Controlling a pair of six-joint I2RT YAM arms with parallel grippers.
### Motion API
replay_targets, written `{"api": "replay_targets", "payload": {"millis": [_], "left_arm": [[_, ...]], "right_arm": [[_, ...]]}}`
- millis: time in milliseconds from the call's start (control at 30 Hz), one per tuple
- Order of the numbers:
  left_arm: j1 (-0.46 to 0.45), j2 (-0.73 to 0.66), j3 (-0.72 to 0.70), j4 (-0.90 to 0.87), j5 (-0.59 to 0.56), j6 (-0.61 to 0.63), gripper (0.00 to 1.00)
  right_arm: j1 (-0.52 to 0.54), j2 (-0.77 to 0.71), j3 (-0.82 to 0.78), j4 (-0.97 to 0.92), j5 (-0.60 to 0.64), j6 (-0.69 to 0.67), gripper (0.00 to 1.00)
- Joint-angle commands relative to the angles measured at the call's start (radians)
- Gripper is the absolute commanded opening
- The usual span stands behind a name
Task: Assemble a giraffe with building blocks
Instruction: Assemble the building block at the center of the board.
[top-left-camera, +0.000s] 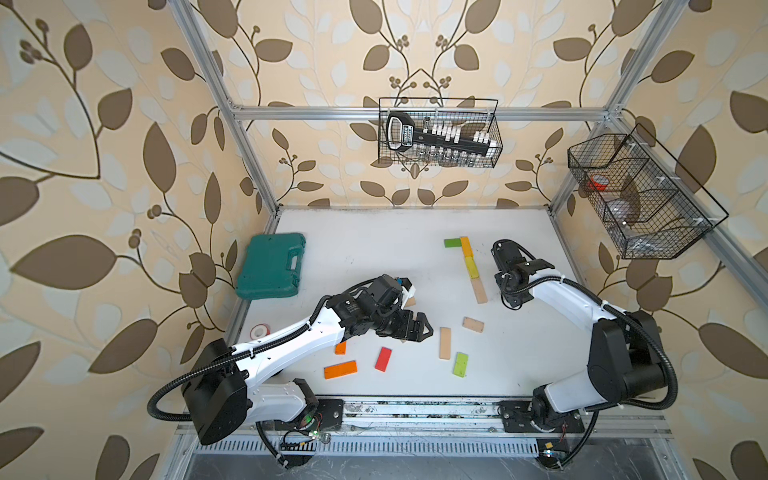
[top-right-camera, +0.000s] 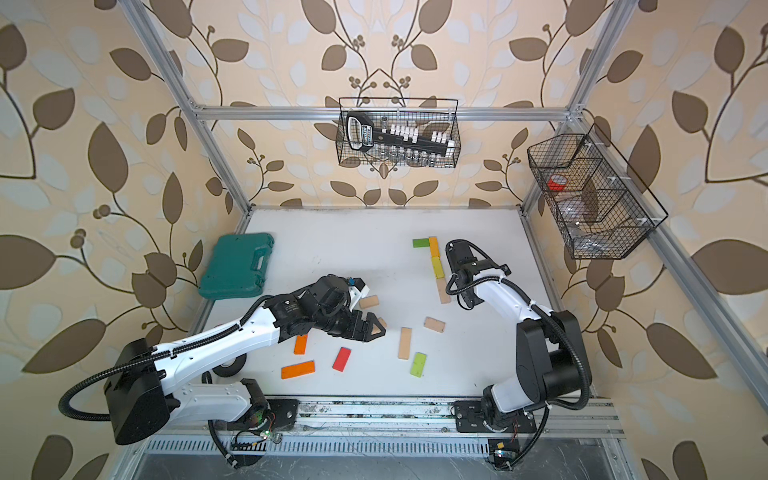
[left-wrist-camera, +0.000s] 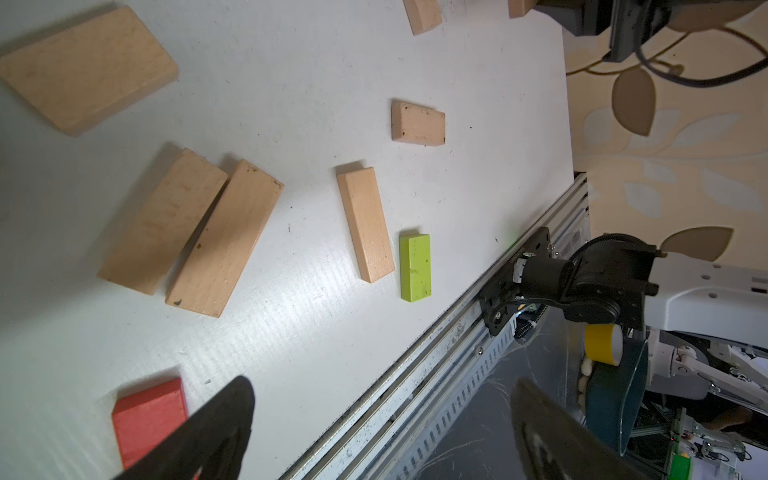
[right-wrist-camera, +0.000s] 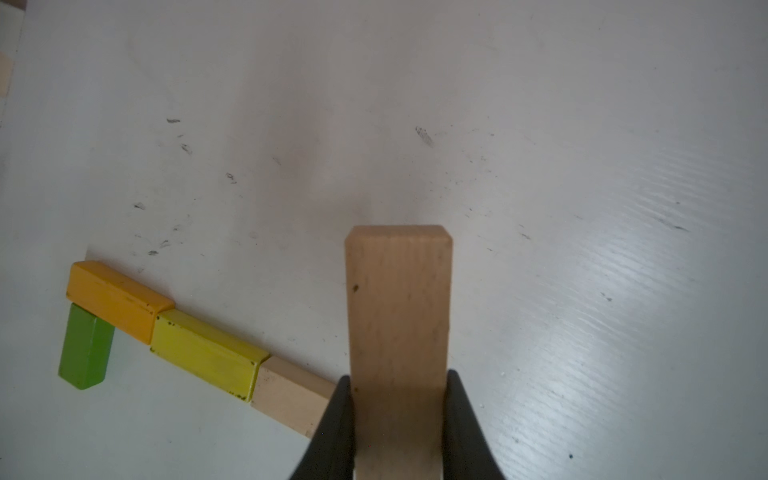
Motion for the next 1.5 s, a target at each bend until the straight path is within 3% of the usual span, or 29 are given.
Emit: {"api": "replay_targets", "payload": {"millis": [0,567,700,833,1000,1100,1467], "left_arm": [[-0.005,0.018,0.052,0.029,0.007,0.01,0.96],[-0.006,0.069,0.073,0.028,0.016,0.046,0.96],[-0.005,0.066,0.087,0.014,0.015,0.059,0.97],[-0.003,0.06,0.085,0.012,0.009,0.061,0.97],[-0.003,0.061,0.078,0.016,0.01,0.061,0.97],[-0.003,0.056,0.078,0.015,0.008,0.062,0.97],[-0.002,0.041,0.065,0.013,-0.002,0.06,0.97]], "right_arm": [[-0.01,0.064,0.014,0.02,-0.032,0.123,0.0],[-0.019,0.239,0.045,0.115,-0.122,0.188,0.0],[-0.019,0.251,0.035,0.126,-0.138,0.196,0.1],[-0.018,0.235,0.018,0.143,-0.144,0.206,0.35],[-0.018,0.219,0.014,0.147,-0.166,0.222,0.47],[-0.016,0.203,0.0,0.15,-0.18,0.241,0.46],[-0.009,0.192,-0.029,0.156,-0.21,0.29,0.27]]}}
